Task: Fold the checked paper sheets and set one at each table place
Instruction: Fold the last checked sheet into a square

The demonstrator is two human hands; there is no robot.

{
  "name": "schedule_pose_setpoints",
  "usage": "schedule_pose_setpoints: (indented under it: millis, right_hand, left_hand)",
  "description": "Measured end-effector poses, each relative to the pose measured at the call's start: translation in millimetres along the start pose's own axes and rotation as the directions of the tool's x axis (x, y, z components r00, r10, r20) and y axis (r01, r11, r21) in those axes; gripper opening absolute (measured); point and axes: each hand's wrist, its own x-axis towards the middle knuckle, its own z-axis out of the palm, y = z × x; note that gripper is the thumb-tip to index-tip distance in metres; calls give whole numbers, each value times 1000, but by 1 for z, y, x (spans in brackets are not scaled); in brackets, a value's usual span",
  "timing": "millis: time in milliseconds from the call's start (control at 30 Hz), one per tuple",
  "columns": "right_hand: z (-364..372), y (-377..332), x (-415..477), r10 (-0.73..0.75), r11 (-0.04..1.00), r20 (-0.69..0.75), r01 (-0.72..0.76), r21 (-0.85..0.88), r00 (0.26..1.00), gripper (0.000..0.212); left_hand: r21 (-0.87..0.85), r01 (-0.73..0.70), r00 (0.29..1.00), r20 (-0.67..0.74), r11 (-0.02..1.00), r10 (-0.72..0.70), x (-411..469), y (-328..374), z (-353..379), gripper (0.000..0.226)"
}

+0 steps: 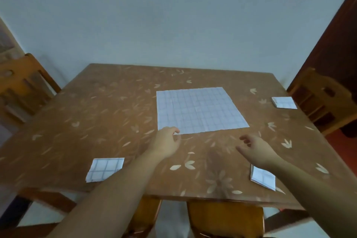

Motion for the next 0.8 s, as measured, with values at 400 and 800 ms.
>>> schedule_pose_setpoints:
  millis: [400, 800]
  right_hand:
    - [77, 22, 163, -44, 995, 142, 57, -84, 989, 56]
    - [154, 34, 285, -103, 963, -52, 86, -255, 993, 107]
  left_hand:
    - [176, 109, 989, 76, 978, -124, 106, -32, 67, 46]
    - [386, 342, 935, -52, 857, -350, 212, -62, 166, 88]
